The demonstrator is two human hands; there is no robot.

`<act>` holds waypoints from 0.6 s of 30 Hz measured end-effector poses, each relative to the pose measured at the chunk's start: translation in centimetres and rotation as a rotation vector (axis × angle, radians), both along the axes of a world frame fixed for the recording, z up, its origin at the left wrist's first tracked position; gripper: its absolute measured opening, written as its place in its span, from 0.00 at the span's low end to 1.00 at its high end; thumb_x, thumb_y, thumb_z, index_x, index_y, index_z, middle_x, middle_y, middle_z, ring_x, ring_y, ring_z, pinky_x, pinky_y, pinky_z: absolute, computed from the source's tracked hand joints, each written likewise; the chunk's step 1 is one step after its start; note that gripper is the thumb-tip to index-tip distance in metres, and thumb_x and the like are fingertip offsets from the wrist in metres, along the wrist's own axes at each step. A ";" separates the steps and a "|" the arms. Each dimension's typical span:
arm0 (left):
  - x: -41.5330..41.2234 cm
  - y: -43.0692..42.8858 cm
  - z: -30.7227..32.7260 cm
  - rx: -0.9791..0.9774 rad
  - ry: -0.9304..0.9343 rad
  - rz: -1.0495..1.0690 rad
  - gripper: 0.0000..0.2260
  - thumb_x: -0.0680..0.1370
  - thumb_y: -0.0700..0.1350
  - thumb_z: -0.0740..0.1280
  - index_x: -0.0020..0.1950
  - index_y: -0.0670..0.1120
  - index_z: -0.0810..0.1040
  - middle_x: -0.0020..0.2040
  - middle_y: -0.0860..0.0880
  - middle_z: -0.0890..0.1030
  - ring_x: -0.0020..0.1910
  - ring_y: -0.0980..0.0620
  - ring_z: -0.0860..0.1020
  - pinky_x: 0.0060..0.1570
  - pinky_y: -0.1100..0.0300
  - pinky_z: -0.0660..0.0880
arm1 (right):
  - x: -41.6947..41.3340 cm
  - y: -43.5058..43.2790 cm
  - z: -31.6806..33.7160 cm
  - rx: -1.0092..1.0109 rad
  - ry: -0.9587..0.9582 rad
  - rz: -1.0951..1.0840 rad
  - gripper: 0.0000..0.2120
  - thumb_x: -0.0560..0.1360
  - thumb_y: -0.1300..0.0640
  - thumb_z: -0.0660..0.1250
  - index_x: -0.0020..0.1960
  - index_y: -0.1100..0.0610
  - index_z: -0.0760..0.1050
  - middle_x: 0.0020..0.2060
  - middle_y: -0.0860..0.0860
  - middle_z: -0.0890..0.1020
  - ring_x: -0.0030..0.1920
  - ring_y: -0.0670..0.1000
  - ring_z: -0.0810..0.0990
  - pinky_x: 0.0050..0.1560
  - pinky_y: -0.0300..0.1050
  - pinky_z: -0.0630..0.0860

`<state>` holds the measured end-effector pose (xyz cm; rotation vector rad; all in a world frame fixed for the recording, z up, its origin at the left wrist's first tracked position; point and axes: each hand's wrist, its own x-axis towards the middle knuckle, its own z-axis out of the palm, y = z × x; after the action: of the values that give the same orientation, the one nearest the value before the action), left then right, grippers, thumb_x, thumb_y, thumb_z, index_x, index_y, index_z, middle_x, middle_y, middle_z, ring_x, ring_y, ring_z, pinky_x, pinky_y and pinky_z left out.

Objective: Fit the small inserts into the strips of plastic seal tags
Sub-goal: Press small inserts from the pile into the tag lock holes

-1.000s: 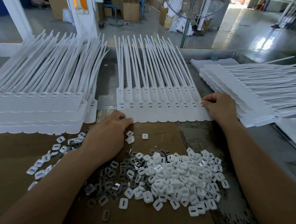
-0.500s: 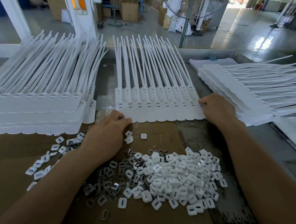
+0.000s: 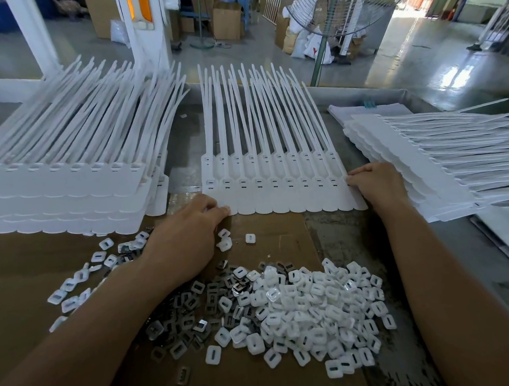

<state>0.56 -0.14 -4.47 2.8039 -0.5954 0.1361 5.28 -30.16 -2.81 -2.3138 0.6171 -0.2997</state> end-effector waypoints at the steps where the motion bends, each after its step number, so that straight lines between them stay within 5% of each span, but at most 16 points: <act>1: 0.0 0.0 0.0 -0.006 -0.001 0.005 0.22 0.76 0.37 0.58 0.70 0.51 0.66 0.66 0.50 0.66 0.60 0.50 0.71 0.56 0.52 0.73 | 0.0 -0.1 0.1 0.021 -0.010 0.001 0.05 0.69 0.59 0.68 0.35 0.51 0.78 0.47 0.51 0.82 0.47 0.52 0.75 0.52 0.48 0.72; 9: 0.1 -0.1 -0.1 -0.032 -0.014 0.005 0.22 0.76 0.37 0.57 0.69 0.51 0.67 0.65 0.50 0.67 0.58 0.50 0.72 0.55 0.51 0.74 | 0.8 0.0 0.7 0.087 0.056 -0.042 0.09 0.68 0.61 0.68 0.48 0.61 0.79 0.49 0.58 0.81 0.48 0.55 0.77 0.52 0.51 0.74; 11: 0.1 -0.1 0.0 -0.031 -0.016 0.009 0.22 0.76 0.36 0.57 0.69 0.50 0.67 0.66 0.49 0.66 0.59 0.49 0.72 0.56 0.51 0.73 | 0.9 0.1 0.9 0.119 0.055 -0.043 0.02 0.71 0.60 0.66 0.42 0.59 0.77 0.49 0.57 0.81 0.47 0.55 0.77 0.47 0.45 0.75; 15: 0.0 -0.2 0.1 -0.034 -0.001 0.018 0.22 0.76 0.36 0.57 0.69 0.51 0.67 0.66 0.50 0.66 0.61 0.49 0.70 0.56 0.50 0.73 | 1.1 -0.2 1.3 0.129 0.103 0.001 0.17 0.78 0.59 0.59 0.30 0.57 0.66 0.42 0.56 0.77 0.53 0.58 0.77 0.31 0.37 0.65; 18: -0.1 -0.2 0.1 -0.021 -0.001 0.019 0.23 0.76 0.36 0.57 0.69 0.51 0.66 0.67 0.50 0.66 0.62 0.49 0.69 0.58 0.51 0.72 | 0.2 0.3 0.9 -0.077 0.081 -0.022 0.06 0.74 0.58 0.64 0.43 0.59 0.79 0.49 0.55 0.81 0.54 0.57 0.77 0.50 0.48 0.74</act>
<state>0.50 -0.39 -4.33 2.7896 -0.5638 0.1463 5.50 -29.82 -1.88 -2.4040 0.6827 -0.2443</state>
